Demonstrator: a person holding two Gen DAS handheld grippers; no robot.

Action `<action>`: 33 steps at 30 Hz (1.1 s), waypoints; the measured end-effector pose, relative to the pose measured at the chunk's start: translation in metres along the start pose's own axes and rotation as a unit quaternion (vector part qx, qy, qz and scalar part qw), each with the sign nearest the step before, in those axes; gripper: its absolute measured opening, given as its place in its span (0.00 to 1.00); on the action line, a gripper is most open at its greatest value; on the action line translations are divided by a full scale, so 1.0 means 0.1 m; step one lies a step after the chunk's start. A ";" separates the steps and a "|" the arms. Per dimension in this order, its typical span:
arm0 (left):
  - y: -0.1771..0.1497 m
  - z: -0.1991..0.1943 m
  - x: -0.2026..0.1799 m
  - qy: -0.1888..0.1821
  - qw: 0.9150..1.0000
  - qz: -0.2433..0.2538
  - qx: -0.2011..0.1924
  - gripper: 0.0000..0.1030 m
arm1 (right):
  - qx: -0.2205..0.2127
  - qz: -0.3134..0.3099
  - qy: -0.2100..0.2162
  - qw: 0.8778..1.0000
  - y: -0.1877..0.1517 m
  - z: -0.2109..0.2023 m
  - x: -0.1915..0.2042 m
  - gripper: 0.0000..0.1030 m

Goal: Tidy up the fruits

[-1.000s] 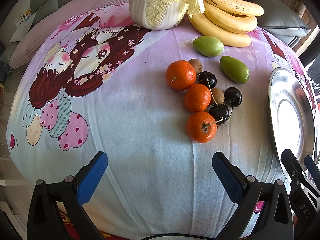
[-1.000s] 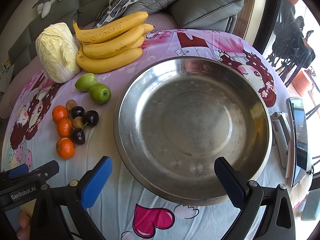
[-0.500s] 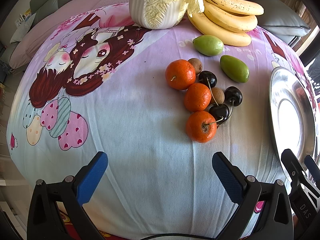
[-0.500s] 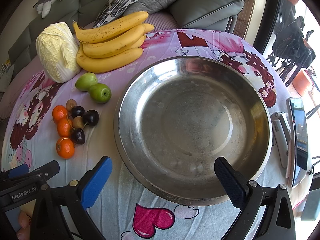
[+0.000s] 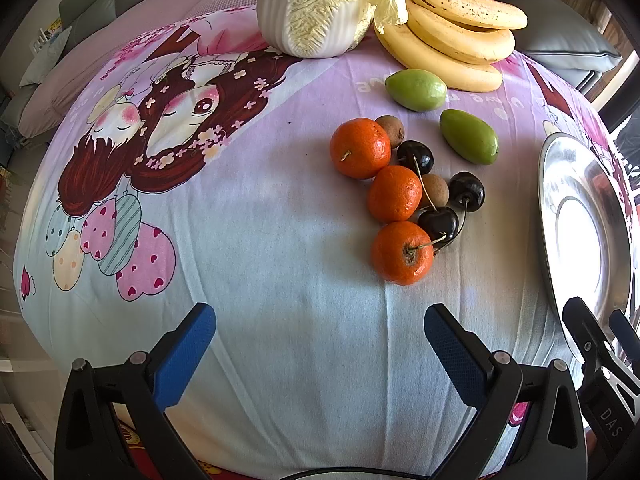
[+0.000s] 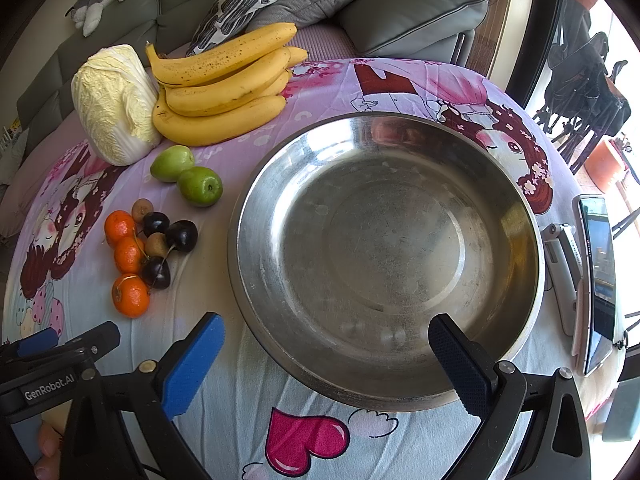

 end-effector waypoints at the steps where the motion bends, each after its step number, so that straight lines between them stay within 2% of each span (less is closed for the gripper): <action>1: 0.00 0.00 0.00 0.000 1.000 0.000 0.000 1.00 | 0.000 0.000 0.000 1.000 0.00 0.00 0.00 1.00; 8: 0.00 0.00 0.00 0.000 1.000 -0.002 -0.002 1.00 | 0.000 0.000 0.000 1.000 0.00 0.00 0.00 1.00; 12: 0.04 -0.07 0.07 -0.004 1.000 -0.022 -0.022 1.00 | -0.001 -0.001 0.001 1.000 0.01 -0.01 0.01 1.00; 18: 0.11 -0.17 0.31 -0.013 0.996 -0.065 -0.057 1.00 | -0.024 -0.022 0.033 0.999 0.04 -0.11 0.19 1.00; 27: 0.27 -0.17 0.37 -0.041 0.993 -0.068 -0.086 1.00 | -0.037 -0.053 0.078 0.995 0.09 -0.23 0.57 1.00; 30: 0.30 -0.12 0.36 -0.062 0.993 -0.068 -0.073 1.00 | -0.035 -0.066 0.082 0.994 0.09 -0.23 0.68 0.98; 33: 0.31 -0.04 0.42 -0.073 0.992 -0.095 -0.048 1.00 | -0.030 -0.076 0.086 0.993 0.08 -0.20 0.77 0.94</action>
Point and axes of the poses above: each gripper's, at about its wrist camera, not at the fingertips, and z roughly the way its jaws point, x to its left, y to its top, the point moved 6 cm from there along z, roughly the way its jaws point, and after that the axes turned 15 degrees about -y, right-handed, at the moved point
